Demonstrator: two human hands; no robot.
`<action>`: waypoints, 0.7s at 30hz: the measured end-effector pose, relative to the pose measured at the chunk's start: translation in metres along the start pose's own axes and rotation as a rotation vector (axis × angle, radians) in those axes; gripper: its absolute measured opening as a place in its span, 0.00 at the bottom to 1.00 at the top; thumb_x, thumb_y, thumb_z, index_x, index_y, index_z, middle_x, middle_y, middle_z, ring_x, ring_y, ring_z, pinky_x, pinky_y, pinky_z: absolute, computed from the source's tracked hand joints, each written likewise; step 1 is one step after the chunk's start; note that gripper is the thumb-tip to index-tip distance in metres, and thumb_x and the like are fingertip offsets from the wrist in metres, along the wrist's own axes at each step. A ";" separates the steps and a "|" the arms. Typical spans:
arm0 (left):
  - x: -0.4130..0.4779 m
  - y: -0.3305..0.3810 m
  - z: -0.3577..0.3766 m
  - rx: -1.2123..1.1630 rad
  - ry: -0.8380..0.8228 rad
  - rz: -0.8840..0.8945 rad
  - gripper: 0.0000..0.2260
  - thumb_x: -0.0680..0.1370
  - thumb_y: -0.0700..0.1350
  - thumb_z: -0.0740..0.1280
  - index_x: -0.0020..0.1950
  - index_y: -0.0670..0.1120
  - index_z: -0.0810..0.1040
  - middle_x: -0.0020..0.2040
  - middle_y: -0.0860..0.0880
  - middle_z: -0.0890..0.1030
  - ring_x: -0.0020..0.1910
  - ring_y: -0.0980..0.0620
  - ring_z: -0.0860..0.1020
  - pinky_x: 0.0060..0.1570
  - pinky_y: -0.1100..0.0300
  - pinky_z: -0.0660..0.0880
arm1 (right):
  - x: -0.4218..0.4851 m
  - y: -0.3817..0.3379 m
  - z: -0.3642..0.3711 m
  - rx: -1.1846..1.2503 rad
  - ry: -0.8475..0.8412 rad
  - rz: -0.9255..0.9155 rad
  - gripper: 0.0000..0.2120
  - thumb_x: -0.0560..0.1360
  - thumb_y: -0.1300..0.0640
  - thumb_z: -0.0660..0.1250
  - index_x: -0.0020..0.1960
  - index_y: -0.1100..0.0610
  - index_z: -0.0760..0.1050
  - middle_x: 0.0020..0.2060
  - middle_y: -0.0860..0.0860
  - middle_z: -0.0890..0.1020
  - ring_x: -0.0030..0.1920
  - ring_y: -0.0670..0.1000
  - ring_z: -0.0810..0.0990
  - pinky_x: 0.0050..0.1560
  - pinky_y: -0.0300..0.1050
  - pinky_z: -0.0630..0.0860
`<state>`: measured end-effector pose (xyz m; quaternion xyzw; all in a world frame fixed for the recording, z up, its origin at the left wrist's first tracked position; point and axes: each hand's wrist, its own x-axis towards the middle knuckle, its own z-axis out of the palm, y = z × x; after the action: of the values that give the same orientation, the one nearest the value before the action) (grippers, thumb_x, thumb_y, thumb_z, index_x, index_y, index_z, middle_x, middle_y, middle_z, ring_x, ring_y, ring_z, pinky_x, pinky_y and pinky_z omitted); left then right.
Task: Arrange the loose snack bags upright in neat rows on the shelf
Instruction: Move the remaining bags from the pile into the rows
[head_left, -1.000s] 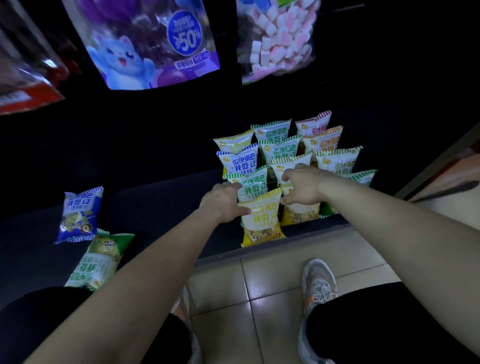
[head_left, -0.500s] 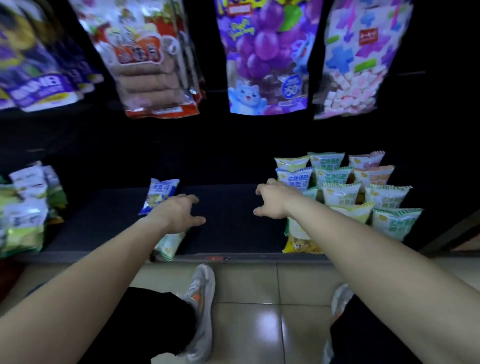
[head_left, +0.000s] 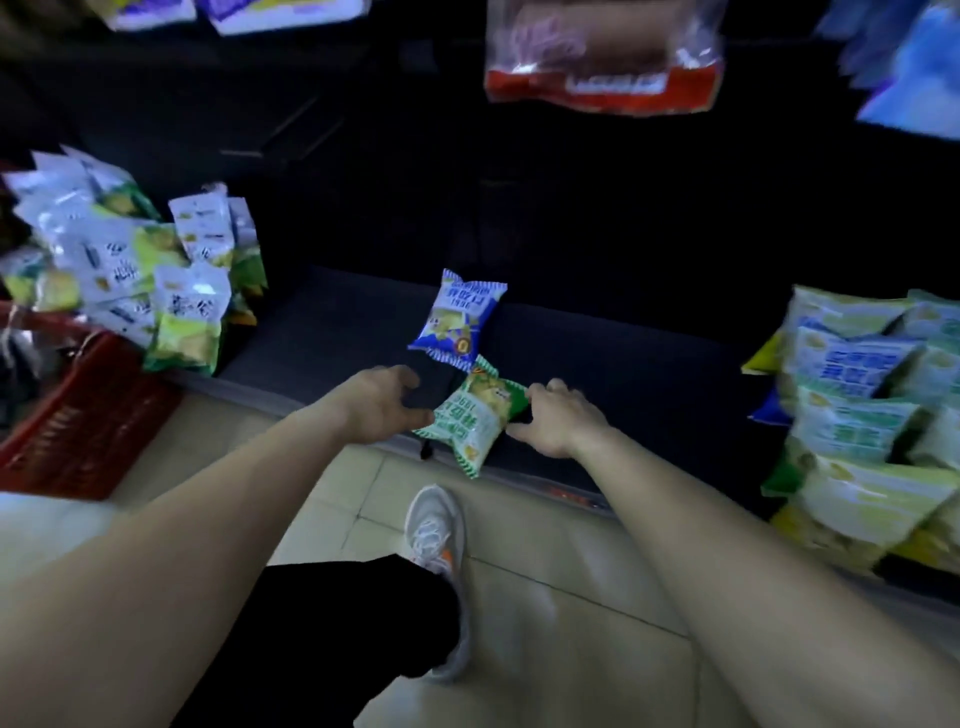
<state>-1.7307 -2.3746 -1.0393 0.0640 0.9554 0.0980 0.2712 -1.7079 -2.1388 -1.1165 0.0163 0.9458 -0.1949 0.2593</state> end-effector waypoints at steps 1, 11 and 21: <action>0.007 -0.002 0.003 -0.030 -0.012 0.000 0.32 0.74 0.58 0.71 0.73 0.44 0.68 0.68 0.44 0.74 0.64 0.46 0.73 0.62 0.56 0.69 | 0.016 -0.006 0.006 0.014 0.010 0.007 0.30 0.75 0.36 0.64 0.69 0.54 0.68 0.66 0.56 0.68 0.65 0.60 0.69 0.61 0.57 0.70; 0.034 -0.003 0.003 -0.155 -0.034 0.011 0.30 0.74 0.61 0.69 0.72 0.51 0.68 0.67 0.50 0.74 0.63 0.50 0.73 0.59 0.58 0.70 | 0.116 -0.016 0.035 0.113 -0.093 0.182 0.52 0.65 0.28 0.70 0.76 0.57 0.58 0.72 0.57 0.68 0.71 0.61 0.67 0.67 0.57 0.66; 0.035 0.003 -0.005 -0.143 -0.047 0.000 0.30 0.74 0.60 0.69 0.72 0.50 0.67 0.68 0.49 0.73 0.65 0.48 0.72 0.61 0.56 0.69 | 0.098 0.008 0.017 0.054 -0.042 0.136 0.52 0.51 0.27 0.77 0.65 0.56 0.68 0.63 0.55 0.75 0.60 0.57 0.76 0.48 0.48 0.73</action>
<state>-1.7624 -2.3664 -1.0518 0.0466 0.9393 0.1645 0.2973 -1.7833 -2.1444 -1.1820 0.0833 0.9312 -0.2028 0.2912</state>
